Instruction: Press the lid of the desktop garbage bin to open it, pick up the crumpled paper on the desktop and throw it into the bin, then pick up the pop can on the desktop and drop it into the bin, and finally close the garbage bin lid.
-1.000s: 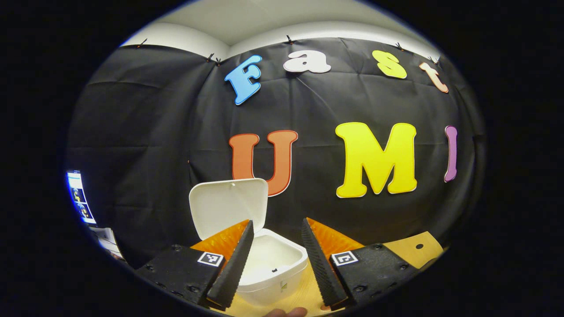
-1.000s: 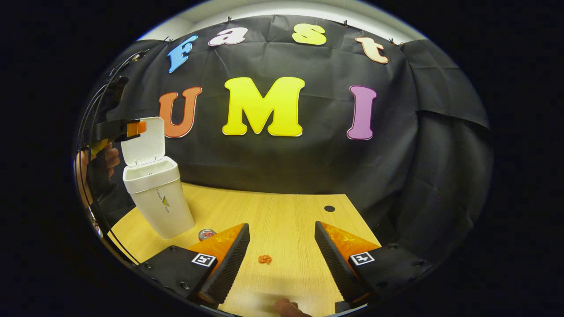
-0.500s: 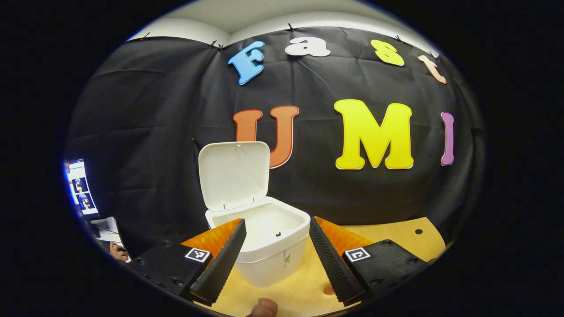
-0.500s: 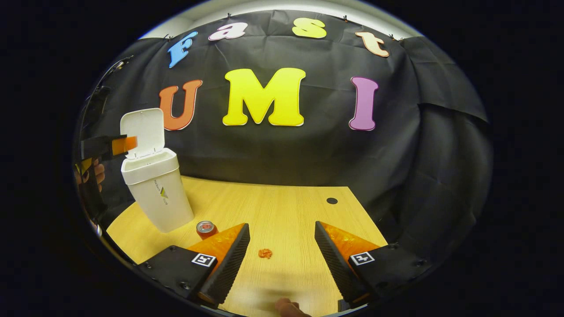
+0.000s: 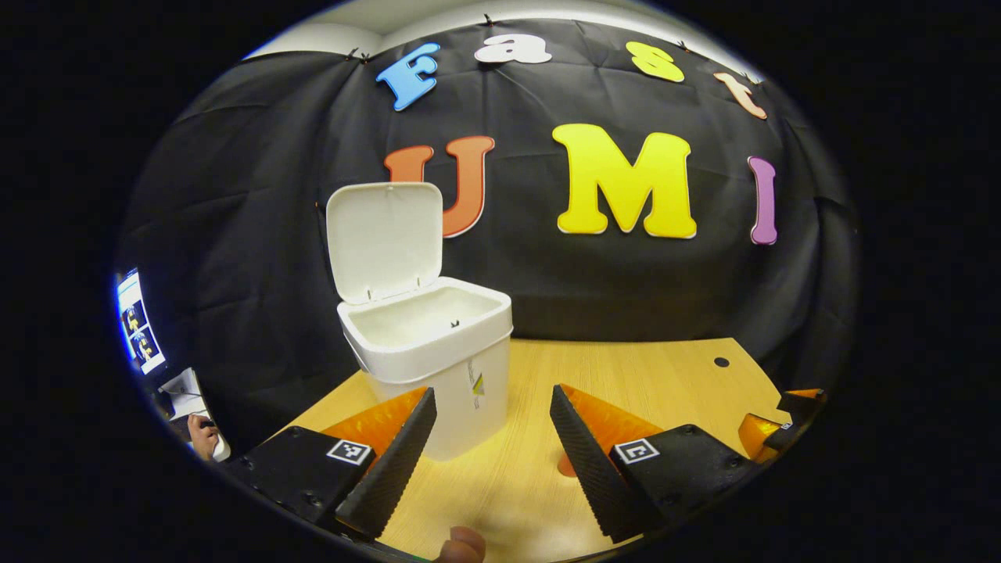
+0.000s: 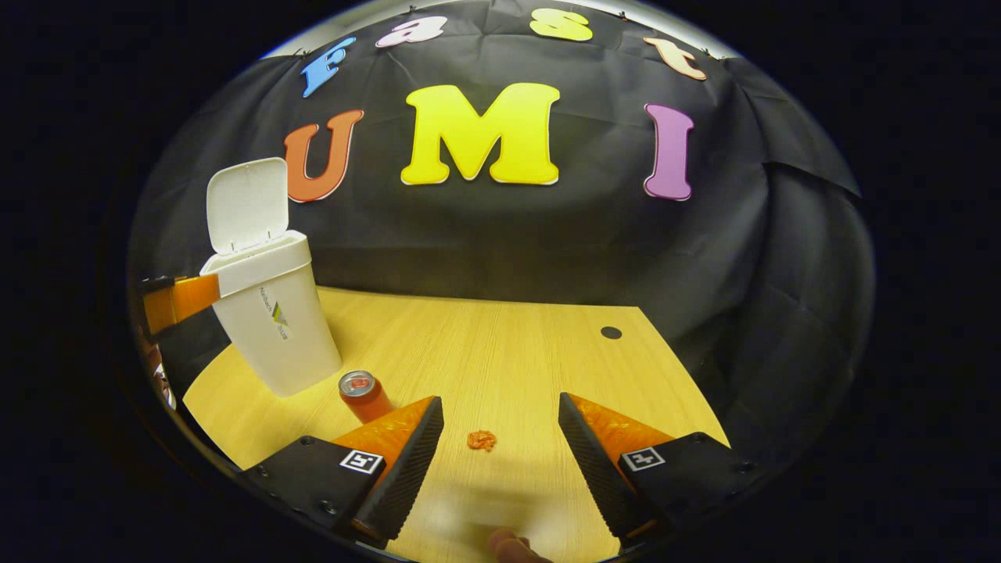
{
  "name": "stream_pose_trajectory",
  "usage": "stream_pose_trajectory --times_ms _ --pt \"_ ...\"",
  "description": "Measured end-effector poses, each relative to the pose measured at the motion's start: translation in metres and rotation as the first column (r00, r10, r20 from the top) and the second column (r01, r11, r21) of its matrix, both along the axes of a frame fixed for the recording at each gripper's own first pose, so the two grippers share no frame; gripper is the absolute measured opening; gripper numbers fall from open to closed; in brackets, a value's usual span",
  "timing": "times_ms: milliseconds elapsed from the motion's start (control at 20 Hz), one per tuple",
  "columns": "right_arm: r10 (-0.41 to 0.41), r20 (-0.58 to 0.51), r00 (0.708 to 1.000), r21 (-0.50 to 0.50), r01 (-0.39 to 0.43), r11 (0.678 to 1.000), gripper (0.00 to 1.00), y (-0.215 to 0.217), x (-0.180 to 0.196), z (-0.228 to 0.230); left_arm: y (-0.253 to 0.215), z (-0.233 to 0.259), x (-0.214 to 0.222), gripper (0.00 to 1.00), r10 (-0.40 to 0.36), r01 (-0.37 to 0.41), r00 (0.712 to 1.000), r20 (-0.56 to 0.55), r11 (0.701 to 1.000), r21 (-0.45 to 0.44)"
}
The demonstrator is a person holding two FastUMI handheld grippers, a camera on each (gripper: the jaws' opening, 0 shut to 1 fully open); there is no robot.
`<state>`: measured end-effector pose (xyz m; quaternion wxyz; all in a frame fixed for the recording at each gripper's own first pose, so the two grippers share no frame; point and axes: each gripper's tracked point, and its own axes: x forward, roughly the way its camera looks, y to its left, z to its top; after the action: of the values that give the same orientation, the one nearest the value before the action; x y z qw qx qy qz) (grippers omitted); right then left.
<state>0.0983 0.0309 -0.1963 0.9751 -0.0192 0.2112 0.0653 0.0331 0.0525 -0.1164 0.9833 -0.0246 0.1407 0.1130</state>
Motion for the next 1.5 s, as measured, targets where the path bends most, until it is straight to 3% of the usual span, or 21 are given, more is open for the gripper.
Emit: stream_pose_trajectory --times_ms 350,500,650,1250,1400,1500 --pt "0.03 -0.133 0.991 -0.035 -0.035 0.999 0.93 0.009 0.023 -0.078 -0.01 -0.054 -0.022 0.97 0.03 -0.031 0.988 -0.153 0.999 -0.004" --pt "0.027 -0.194 0.981 -0.039 -0.036 0.999 0.93 0.006 0.035 -0.109 -0.008 -0.074 -0.029 0.98 0.044 -0.037 0.976 -0.213 0.999 0.037" --pt "0.028 -0.245 0.969 -0.045 -0.04 0.998 0.94 0.006 0.047 -0.136 -0.017 -0.094 -0.033 0.99 0.033 -0.035 0.962 -0.271 0.999 -0.001" --pt "0.052 -0.355 0.934 -0.066 -0.081 0.995 0.94 0.027 0.069 -0.185 -0.034 -0.113 -0.035 0.99 -0.017 0.02 0.944 -0.329 1.0 0.005" --pt "0.041 -0.381 0.924 -0.086 -0.079 0.993 0.92 0.026 0.07 -0.191 -0.036 -0.117 -0.036 0.99 -0.036 0.031 0.943 -0.331 0.999 -0.023" --pt "0.041 -0.392 0.919 -0.07 -0.074 0.995 0.77 0.028 0.07 -0.191 -0.034 -0.119 -0.038 0.99 -0.032 0.025 0.94 -0.34 0.999 -0.025"
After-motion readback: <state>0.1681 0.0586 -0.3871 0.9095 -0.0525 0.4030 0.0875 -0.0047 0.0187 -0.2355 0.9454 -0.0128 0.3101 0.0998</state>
